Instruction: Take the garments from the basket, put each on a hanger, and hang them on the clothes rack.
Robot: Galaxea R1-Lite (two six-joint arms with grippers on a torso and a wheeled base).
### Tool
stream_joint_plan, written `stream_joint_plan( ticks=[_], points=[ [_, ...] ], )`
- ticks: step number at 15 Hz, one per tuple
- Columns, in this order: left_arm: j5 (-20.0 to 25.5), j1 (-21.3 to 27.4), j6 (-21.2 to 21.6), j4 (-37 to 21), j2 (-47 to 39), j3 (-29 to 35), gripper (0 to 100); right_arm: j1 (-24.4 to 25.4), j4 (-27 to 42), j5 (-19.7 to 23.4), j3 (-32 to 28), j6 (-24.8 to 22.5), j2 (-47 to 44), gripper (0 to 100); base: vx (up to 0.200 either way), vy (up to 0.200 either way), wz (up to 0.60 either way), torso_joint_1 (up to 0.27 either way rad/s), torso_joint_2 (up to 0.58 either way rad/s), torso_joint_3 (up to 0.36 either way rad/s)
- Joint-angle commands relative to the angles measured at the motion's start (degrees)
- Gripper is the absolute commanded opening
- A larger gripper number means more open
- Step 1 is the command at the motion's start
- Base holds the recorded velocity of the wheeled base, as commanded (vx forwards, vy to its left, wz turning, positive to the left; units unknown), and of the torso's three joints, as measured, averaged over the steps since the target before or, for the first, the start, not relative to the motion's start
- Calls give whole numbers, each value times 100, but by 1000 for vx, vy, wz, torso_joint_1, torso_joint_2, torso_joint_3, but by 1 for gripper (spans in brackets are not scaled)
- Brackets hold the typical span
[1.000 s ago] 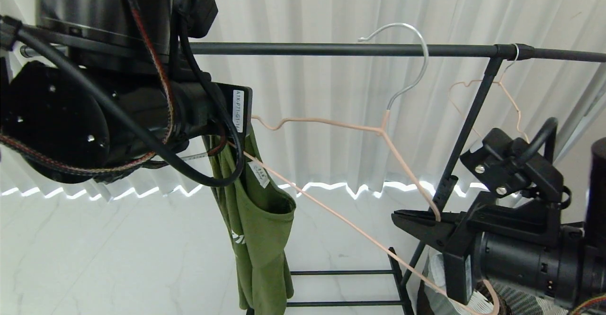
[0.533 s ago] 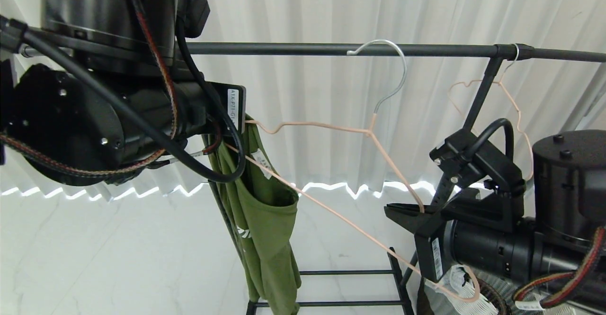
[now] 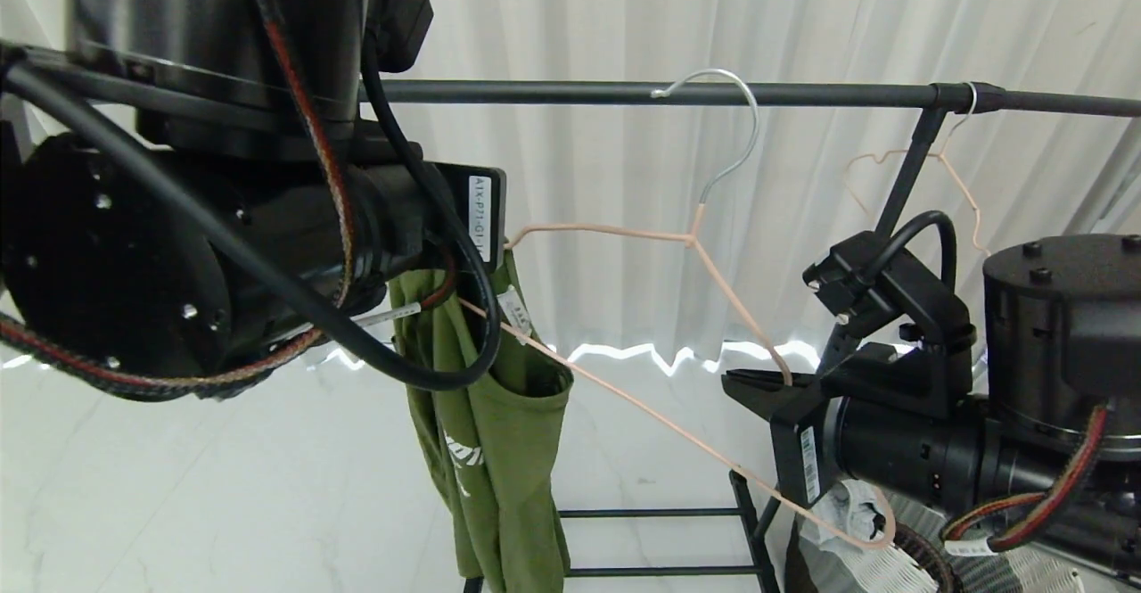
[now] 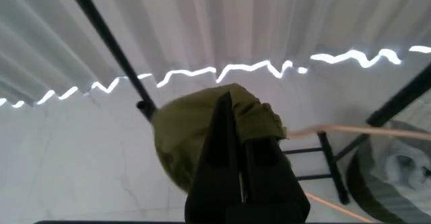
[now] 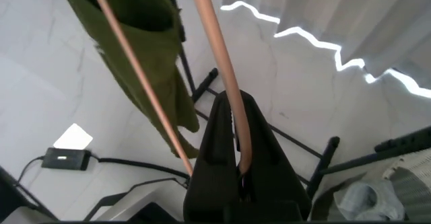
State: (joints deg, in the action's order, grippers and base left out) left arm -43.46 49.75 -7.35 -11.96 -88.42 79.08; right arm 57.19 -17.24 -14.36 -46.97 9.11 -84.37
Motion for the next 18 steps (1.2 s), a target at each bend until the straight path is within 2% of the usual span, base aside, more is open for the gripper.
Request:
stream_joint_plan(
  ticks=[1, 5, 7, 9, 11, 18],
  points=[
    [4, 167, -74, 1, -18, 20, 0, 170, -34, 12, -31, 3, -79, 0, 0, 0, 0, 0, 0, 0],
    [31, 255, -153, 1, 0, 55, 0, 293, -60, 12, -31, 12, -176, 0, 0, 0, 0, 0, 0, 0],
    [39, 457, -188, 9, 0, 143, 0, 311, -60, 21, -163, 12, -282, 0, 0, 0, 0, 0, 0, 0],
    [347, 826, -258, 9, 9, 292, 0, 372, -60, 21, -550, 12, -554, 0, 0, 0, 0, 0, 0, 0],
    [540, 984, -258, 1, 35, 301, 0, 390, -60, 21, -752, 12, -721, 0, 0, 0, 0, 0, 0, 0],
    [505, 1002, -276, 18, 44, 239, 0, 346, -69, -32, -972, -5, -607, 0, 0, 0, 0, 0, 0, 0]
  ],
)
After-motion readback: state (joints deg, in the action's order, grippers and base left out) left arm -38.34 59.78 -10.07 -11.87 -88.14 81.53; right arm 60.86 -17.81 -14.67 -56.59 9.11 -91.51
